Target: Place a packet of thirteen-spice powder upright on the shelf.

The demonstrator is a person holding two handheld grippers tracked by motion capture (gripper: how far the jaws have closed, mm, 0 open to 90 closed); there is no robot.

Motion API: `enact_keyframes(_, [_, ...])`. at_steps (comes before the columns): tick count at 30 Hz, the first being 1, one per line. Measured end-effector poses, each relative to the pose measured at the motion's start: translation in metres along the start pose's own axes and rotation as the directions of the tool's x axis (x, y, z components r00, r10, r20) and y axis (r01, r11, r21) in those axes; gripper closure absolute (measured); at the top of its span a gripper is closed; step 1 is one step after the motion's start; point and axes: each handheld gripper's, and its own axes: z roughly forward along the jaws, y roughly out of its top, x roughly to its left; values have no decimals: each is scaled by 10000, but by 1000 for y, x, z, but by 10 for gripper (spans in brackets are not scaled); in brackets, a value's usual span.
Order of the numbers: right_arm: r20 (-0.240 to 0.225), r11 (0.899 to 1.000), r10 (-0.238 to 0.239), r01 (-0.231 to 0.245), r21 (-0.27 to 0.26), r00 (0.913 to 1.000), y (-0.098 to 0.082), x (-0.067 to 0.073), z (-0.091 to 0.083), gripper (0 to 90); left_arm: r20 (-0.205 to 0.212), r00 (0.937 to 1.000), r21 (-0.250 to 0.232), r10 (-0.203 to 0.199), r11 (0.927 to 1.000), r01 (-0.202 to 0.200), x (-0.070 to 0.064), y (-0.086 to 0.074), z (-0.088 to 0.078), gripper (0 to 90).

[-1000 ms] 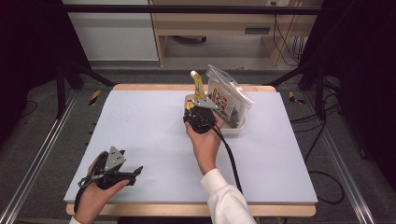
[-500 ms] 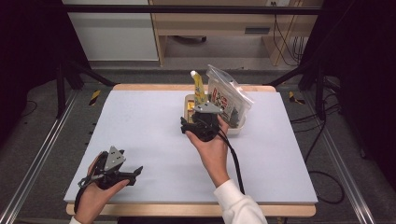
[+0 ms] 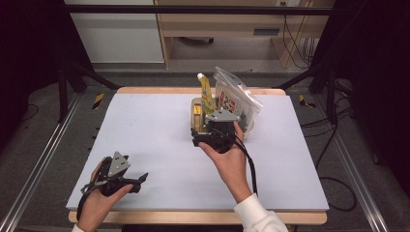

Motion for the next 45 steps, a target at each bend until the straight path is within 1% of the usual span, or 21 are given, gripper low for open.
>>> enact_keyframes(2, [36,10000,-26,26,10,10000,-1,-2,-2,156,0,10000,-18,-50,10000,50,0,0,0,80])
enact_keyframes(5, [36,9996,37,-38,297,10000,-2,-5,-6,136,-12,10000,24,-45,10000,45,1,-1,0,79])
enact_keyframes(6, [51,9995,54,-56,308,10000,-3,-6,-7,127,-15,9999,-42,-126,9999,126,1,-1,0,78])
enact_keyframes(9, [51,9994,86,-88,322,9999,-5,-9,-13,114,1,9999,-42,-123,9999,123,1,-1,0,75])
enact_keyframes(11, [75,9993,-102,100,358,9999,-7,-11,-16,107,23,10000,31,-32,10000,32,1,-1,0,74])
enact_keyframes(19, [37,9994,-134,133,325,9999,-12,-15,-24,86,63,10000,15,-46,10000,45,1,-1,0,68])
enact_keyframes(21, [16,9994,-186,185,293,9998,-13,-16,-26,74,55,9999,-74,-149,9999,149,0,-1,1,67])
enact_keyframes(28, [54,9995,-262,261,198,9996,-16,-18,-33,62,66,9999,-96,-150,9998,151,0,-1,1,63])
enact_keyframes(30, [87,9996,-235,233,179,9997,-17,-19,-35,60,67,9999,-50,-88,9999,89,1,-1,0,62])
enact_keyframes(35, [200,9998,-194,191,104,9996,-20,-24,-43,59,63,9999,-110,-154,9998,155,1,-1,1,60])
enact_keyframes(45, [502,10000,-78,78,17,9987,-28,-36,-59,56,49,9999,-125,-108,9999,109,0,-1,0,44])
